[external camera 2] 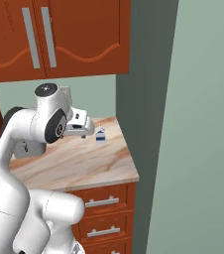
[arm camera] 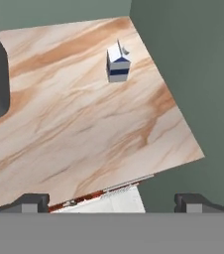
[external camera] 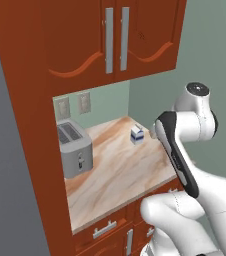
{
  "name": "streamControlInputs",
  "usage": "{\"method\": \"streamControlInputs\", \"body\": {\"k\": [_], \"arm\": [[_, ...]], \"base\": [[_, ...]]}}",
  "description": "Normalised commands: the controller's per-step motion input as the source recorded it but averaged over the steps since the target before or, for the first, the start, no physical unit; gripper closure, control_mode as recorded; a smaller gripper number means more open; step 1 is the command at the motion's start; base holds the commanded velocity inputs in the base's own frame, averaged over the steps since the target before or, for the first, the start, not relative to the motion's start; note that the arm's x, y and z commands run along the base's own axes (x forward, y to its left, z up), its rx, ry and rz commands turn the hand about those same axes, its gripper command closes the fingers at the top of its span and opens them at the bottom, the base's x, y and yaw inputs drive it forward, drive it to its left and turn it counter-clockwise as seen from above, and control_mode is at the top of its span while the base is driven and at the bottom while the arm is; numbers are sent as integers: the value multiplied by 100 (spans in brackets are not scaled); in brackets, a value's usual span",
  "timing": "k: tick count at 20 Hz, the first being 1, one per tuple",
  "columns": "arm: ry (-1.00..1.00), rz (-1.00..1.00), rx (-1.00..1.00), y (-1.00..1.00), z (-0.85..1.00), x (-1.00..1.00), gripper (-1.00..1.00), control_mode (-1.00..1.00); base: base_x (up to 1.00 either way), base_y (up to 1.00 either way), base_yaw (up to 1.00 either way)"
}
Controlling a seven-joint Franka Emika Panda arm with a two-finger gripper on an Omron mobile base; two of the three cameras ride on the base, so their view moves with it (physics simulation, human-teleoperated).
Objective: Move the drinks to the dining counter.
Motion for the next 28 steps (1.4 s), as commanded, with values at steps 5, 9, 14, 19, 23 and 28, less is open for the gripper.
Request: {"method": "streamControlInputs", "body": {"k": [5,9,14,19,23,28], "arm": [[0,5,-1,-1,-23,0,-100,-100],[0,6,0,-2,-29,0,-100,-100],[0,5,-1,0,-18,2,-100,-100],[0,2,-4,0,-13,18,-100,-100],[0,0,-3,0,-16,40,-100,-100],[5,0,-2,0,-9,54,-100,-100]], "base": [[0,0,0],[0,0,0],[0,0,0],[0,0,0],[0,0,0],[0,0,0]]}}
